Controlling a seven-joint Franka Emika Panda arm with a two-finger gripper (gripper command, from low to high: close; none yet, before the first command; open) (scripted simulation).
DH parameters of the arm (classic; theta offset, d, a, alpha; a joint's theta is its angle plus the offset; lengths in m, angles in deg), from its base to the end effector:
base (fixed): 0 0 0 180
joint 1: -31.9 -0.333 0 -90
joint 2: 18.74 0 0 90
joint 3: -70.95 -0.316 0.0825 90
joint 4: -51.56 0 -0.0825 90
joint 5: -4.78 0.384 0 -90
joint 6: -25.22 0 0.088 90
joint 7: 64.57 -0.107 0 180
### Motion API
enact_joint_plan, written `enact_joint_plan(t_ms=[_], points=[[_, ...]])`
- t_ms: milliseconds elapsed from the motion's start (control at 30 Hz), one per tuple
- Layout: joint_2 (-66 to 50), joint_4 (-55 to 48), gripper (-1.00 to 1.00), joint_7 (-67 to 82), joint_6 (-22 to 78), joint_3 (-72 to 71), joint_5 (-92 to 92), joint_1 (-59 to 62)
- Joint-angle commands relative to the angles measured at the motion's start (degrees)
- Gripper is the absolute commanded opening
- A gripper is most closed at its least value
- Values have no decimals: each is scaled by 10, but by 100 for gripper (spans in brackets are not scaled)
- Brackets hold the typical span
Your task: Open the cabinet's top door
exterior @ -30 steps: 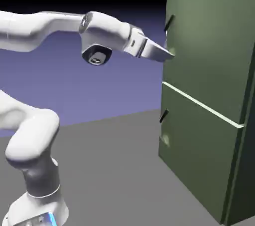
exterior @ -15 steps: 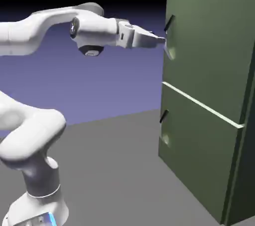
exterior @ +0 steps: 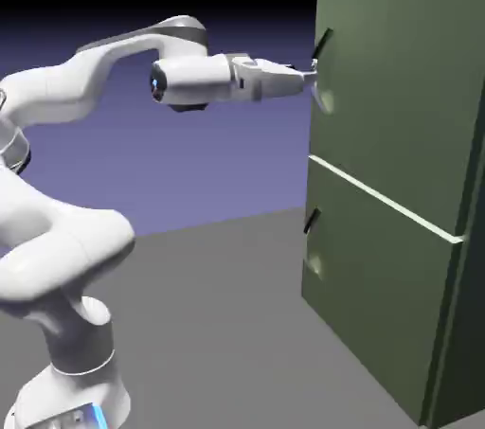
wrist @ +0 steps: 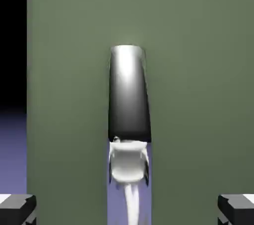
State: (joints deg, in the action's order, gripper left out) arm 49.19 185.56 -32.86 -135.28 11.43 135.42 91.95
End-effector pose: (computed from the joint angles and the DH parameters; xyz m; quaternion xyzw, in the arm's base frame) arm 0.4030 0.1071 0.5897 -0.6471 0.2850 -0.6594 0.2555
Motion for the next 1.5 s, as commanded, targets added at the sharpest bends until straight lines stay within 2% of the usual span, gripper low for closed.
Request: enact_joint_plan(t_ms=[0, 33, 433, 767, 1133, 1467], points=[[-4, -13, 0, 3, 5, -8, 8, 19], [-4, -13, -100, 3, 5, -8, 8, 19], [57, 198, -100, 63, 201, 205, -88, -186], [113, 295, -100, 73, 354, 413, -262, -264], [109, 309, -100, 92, 518, 642, -465, -275], [19, 236, -100, 131, 682, 849, -644, -309]])
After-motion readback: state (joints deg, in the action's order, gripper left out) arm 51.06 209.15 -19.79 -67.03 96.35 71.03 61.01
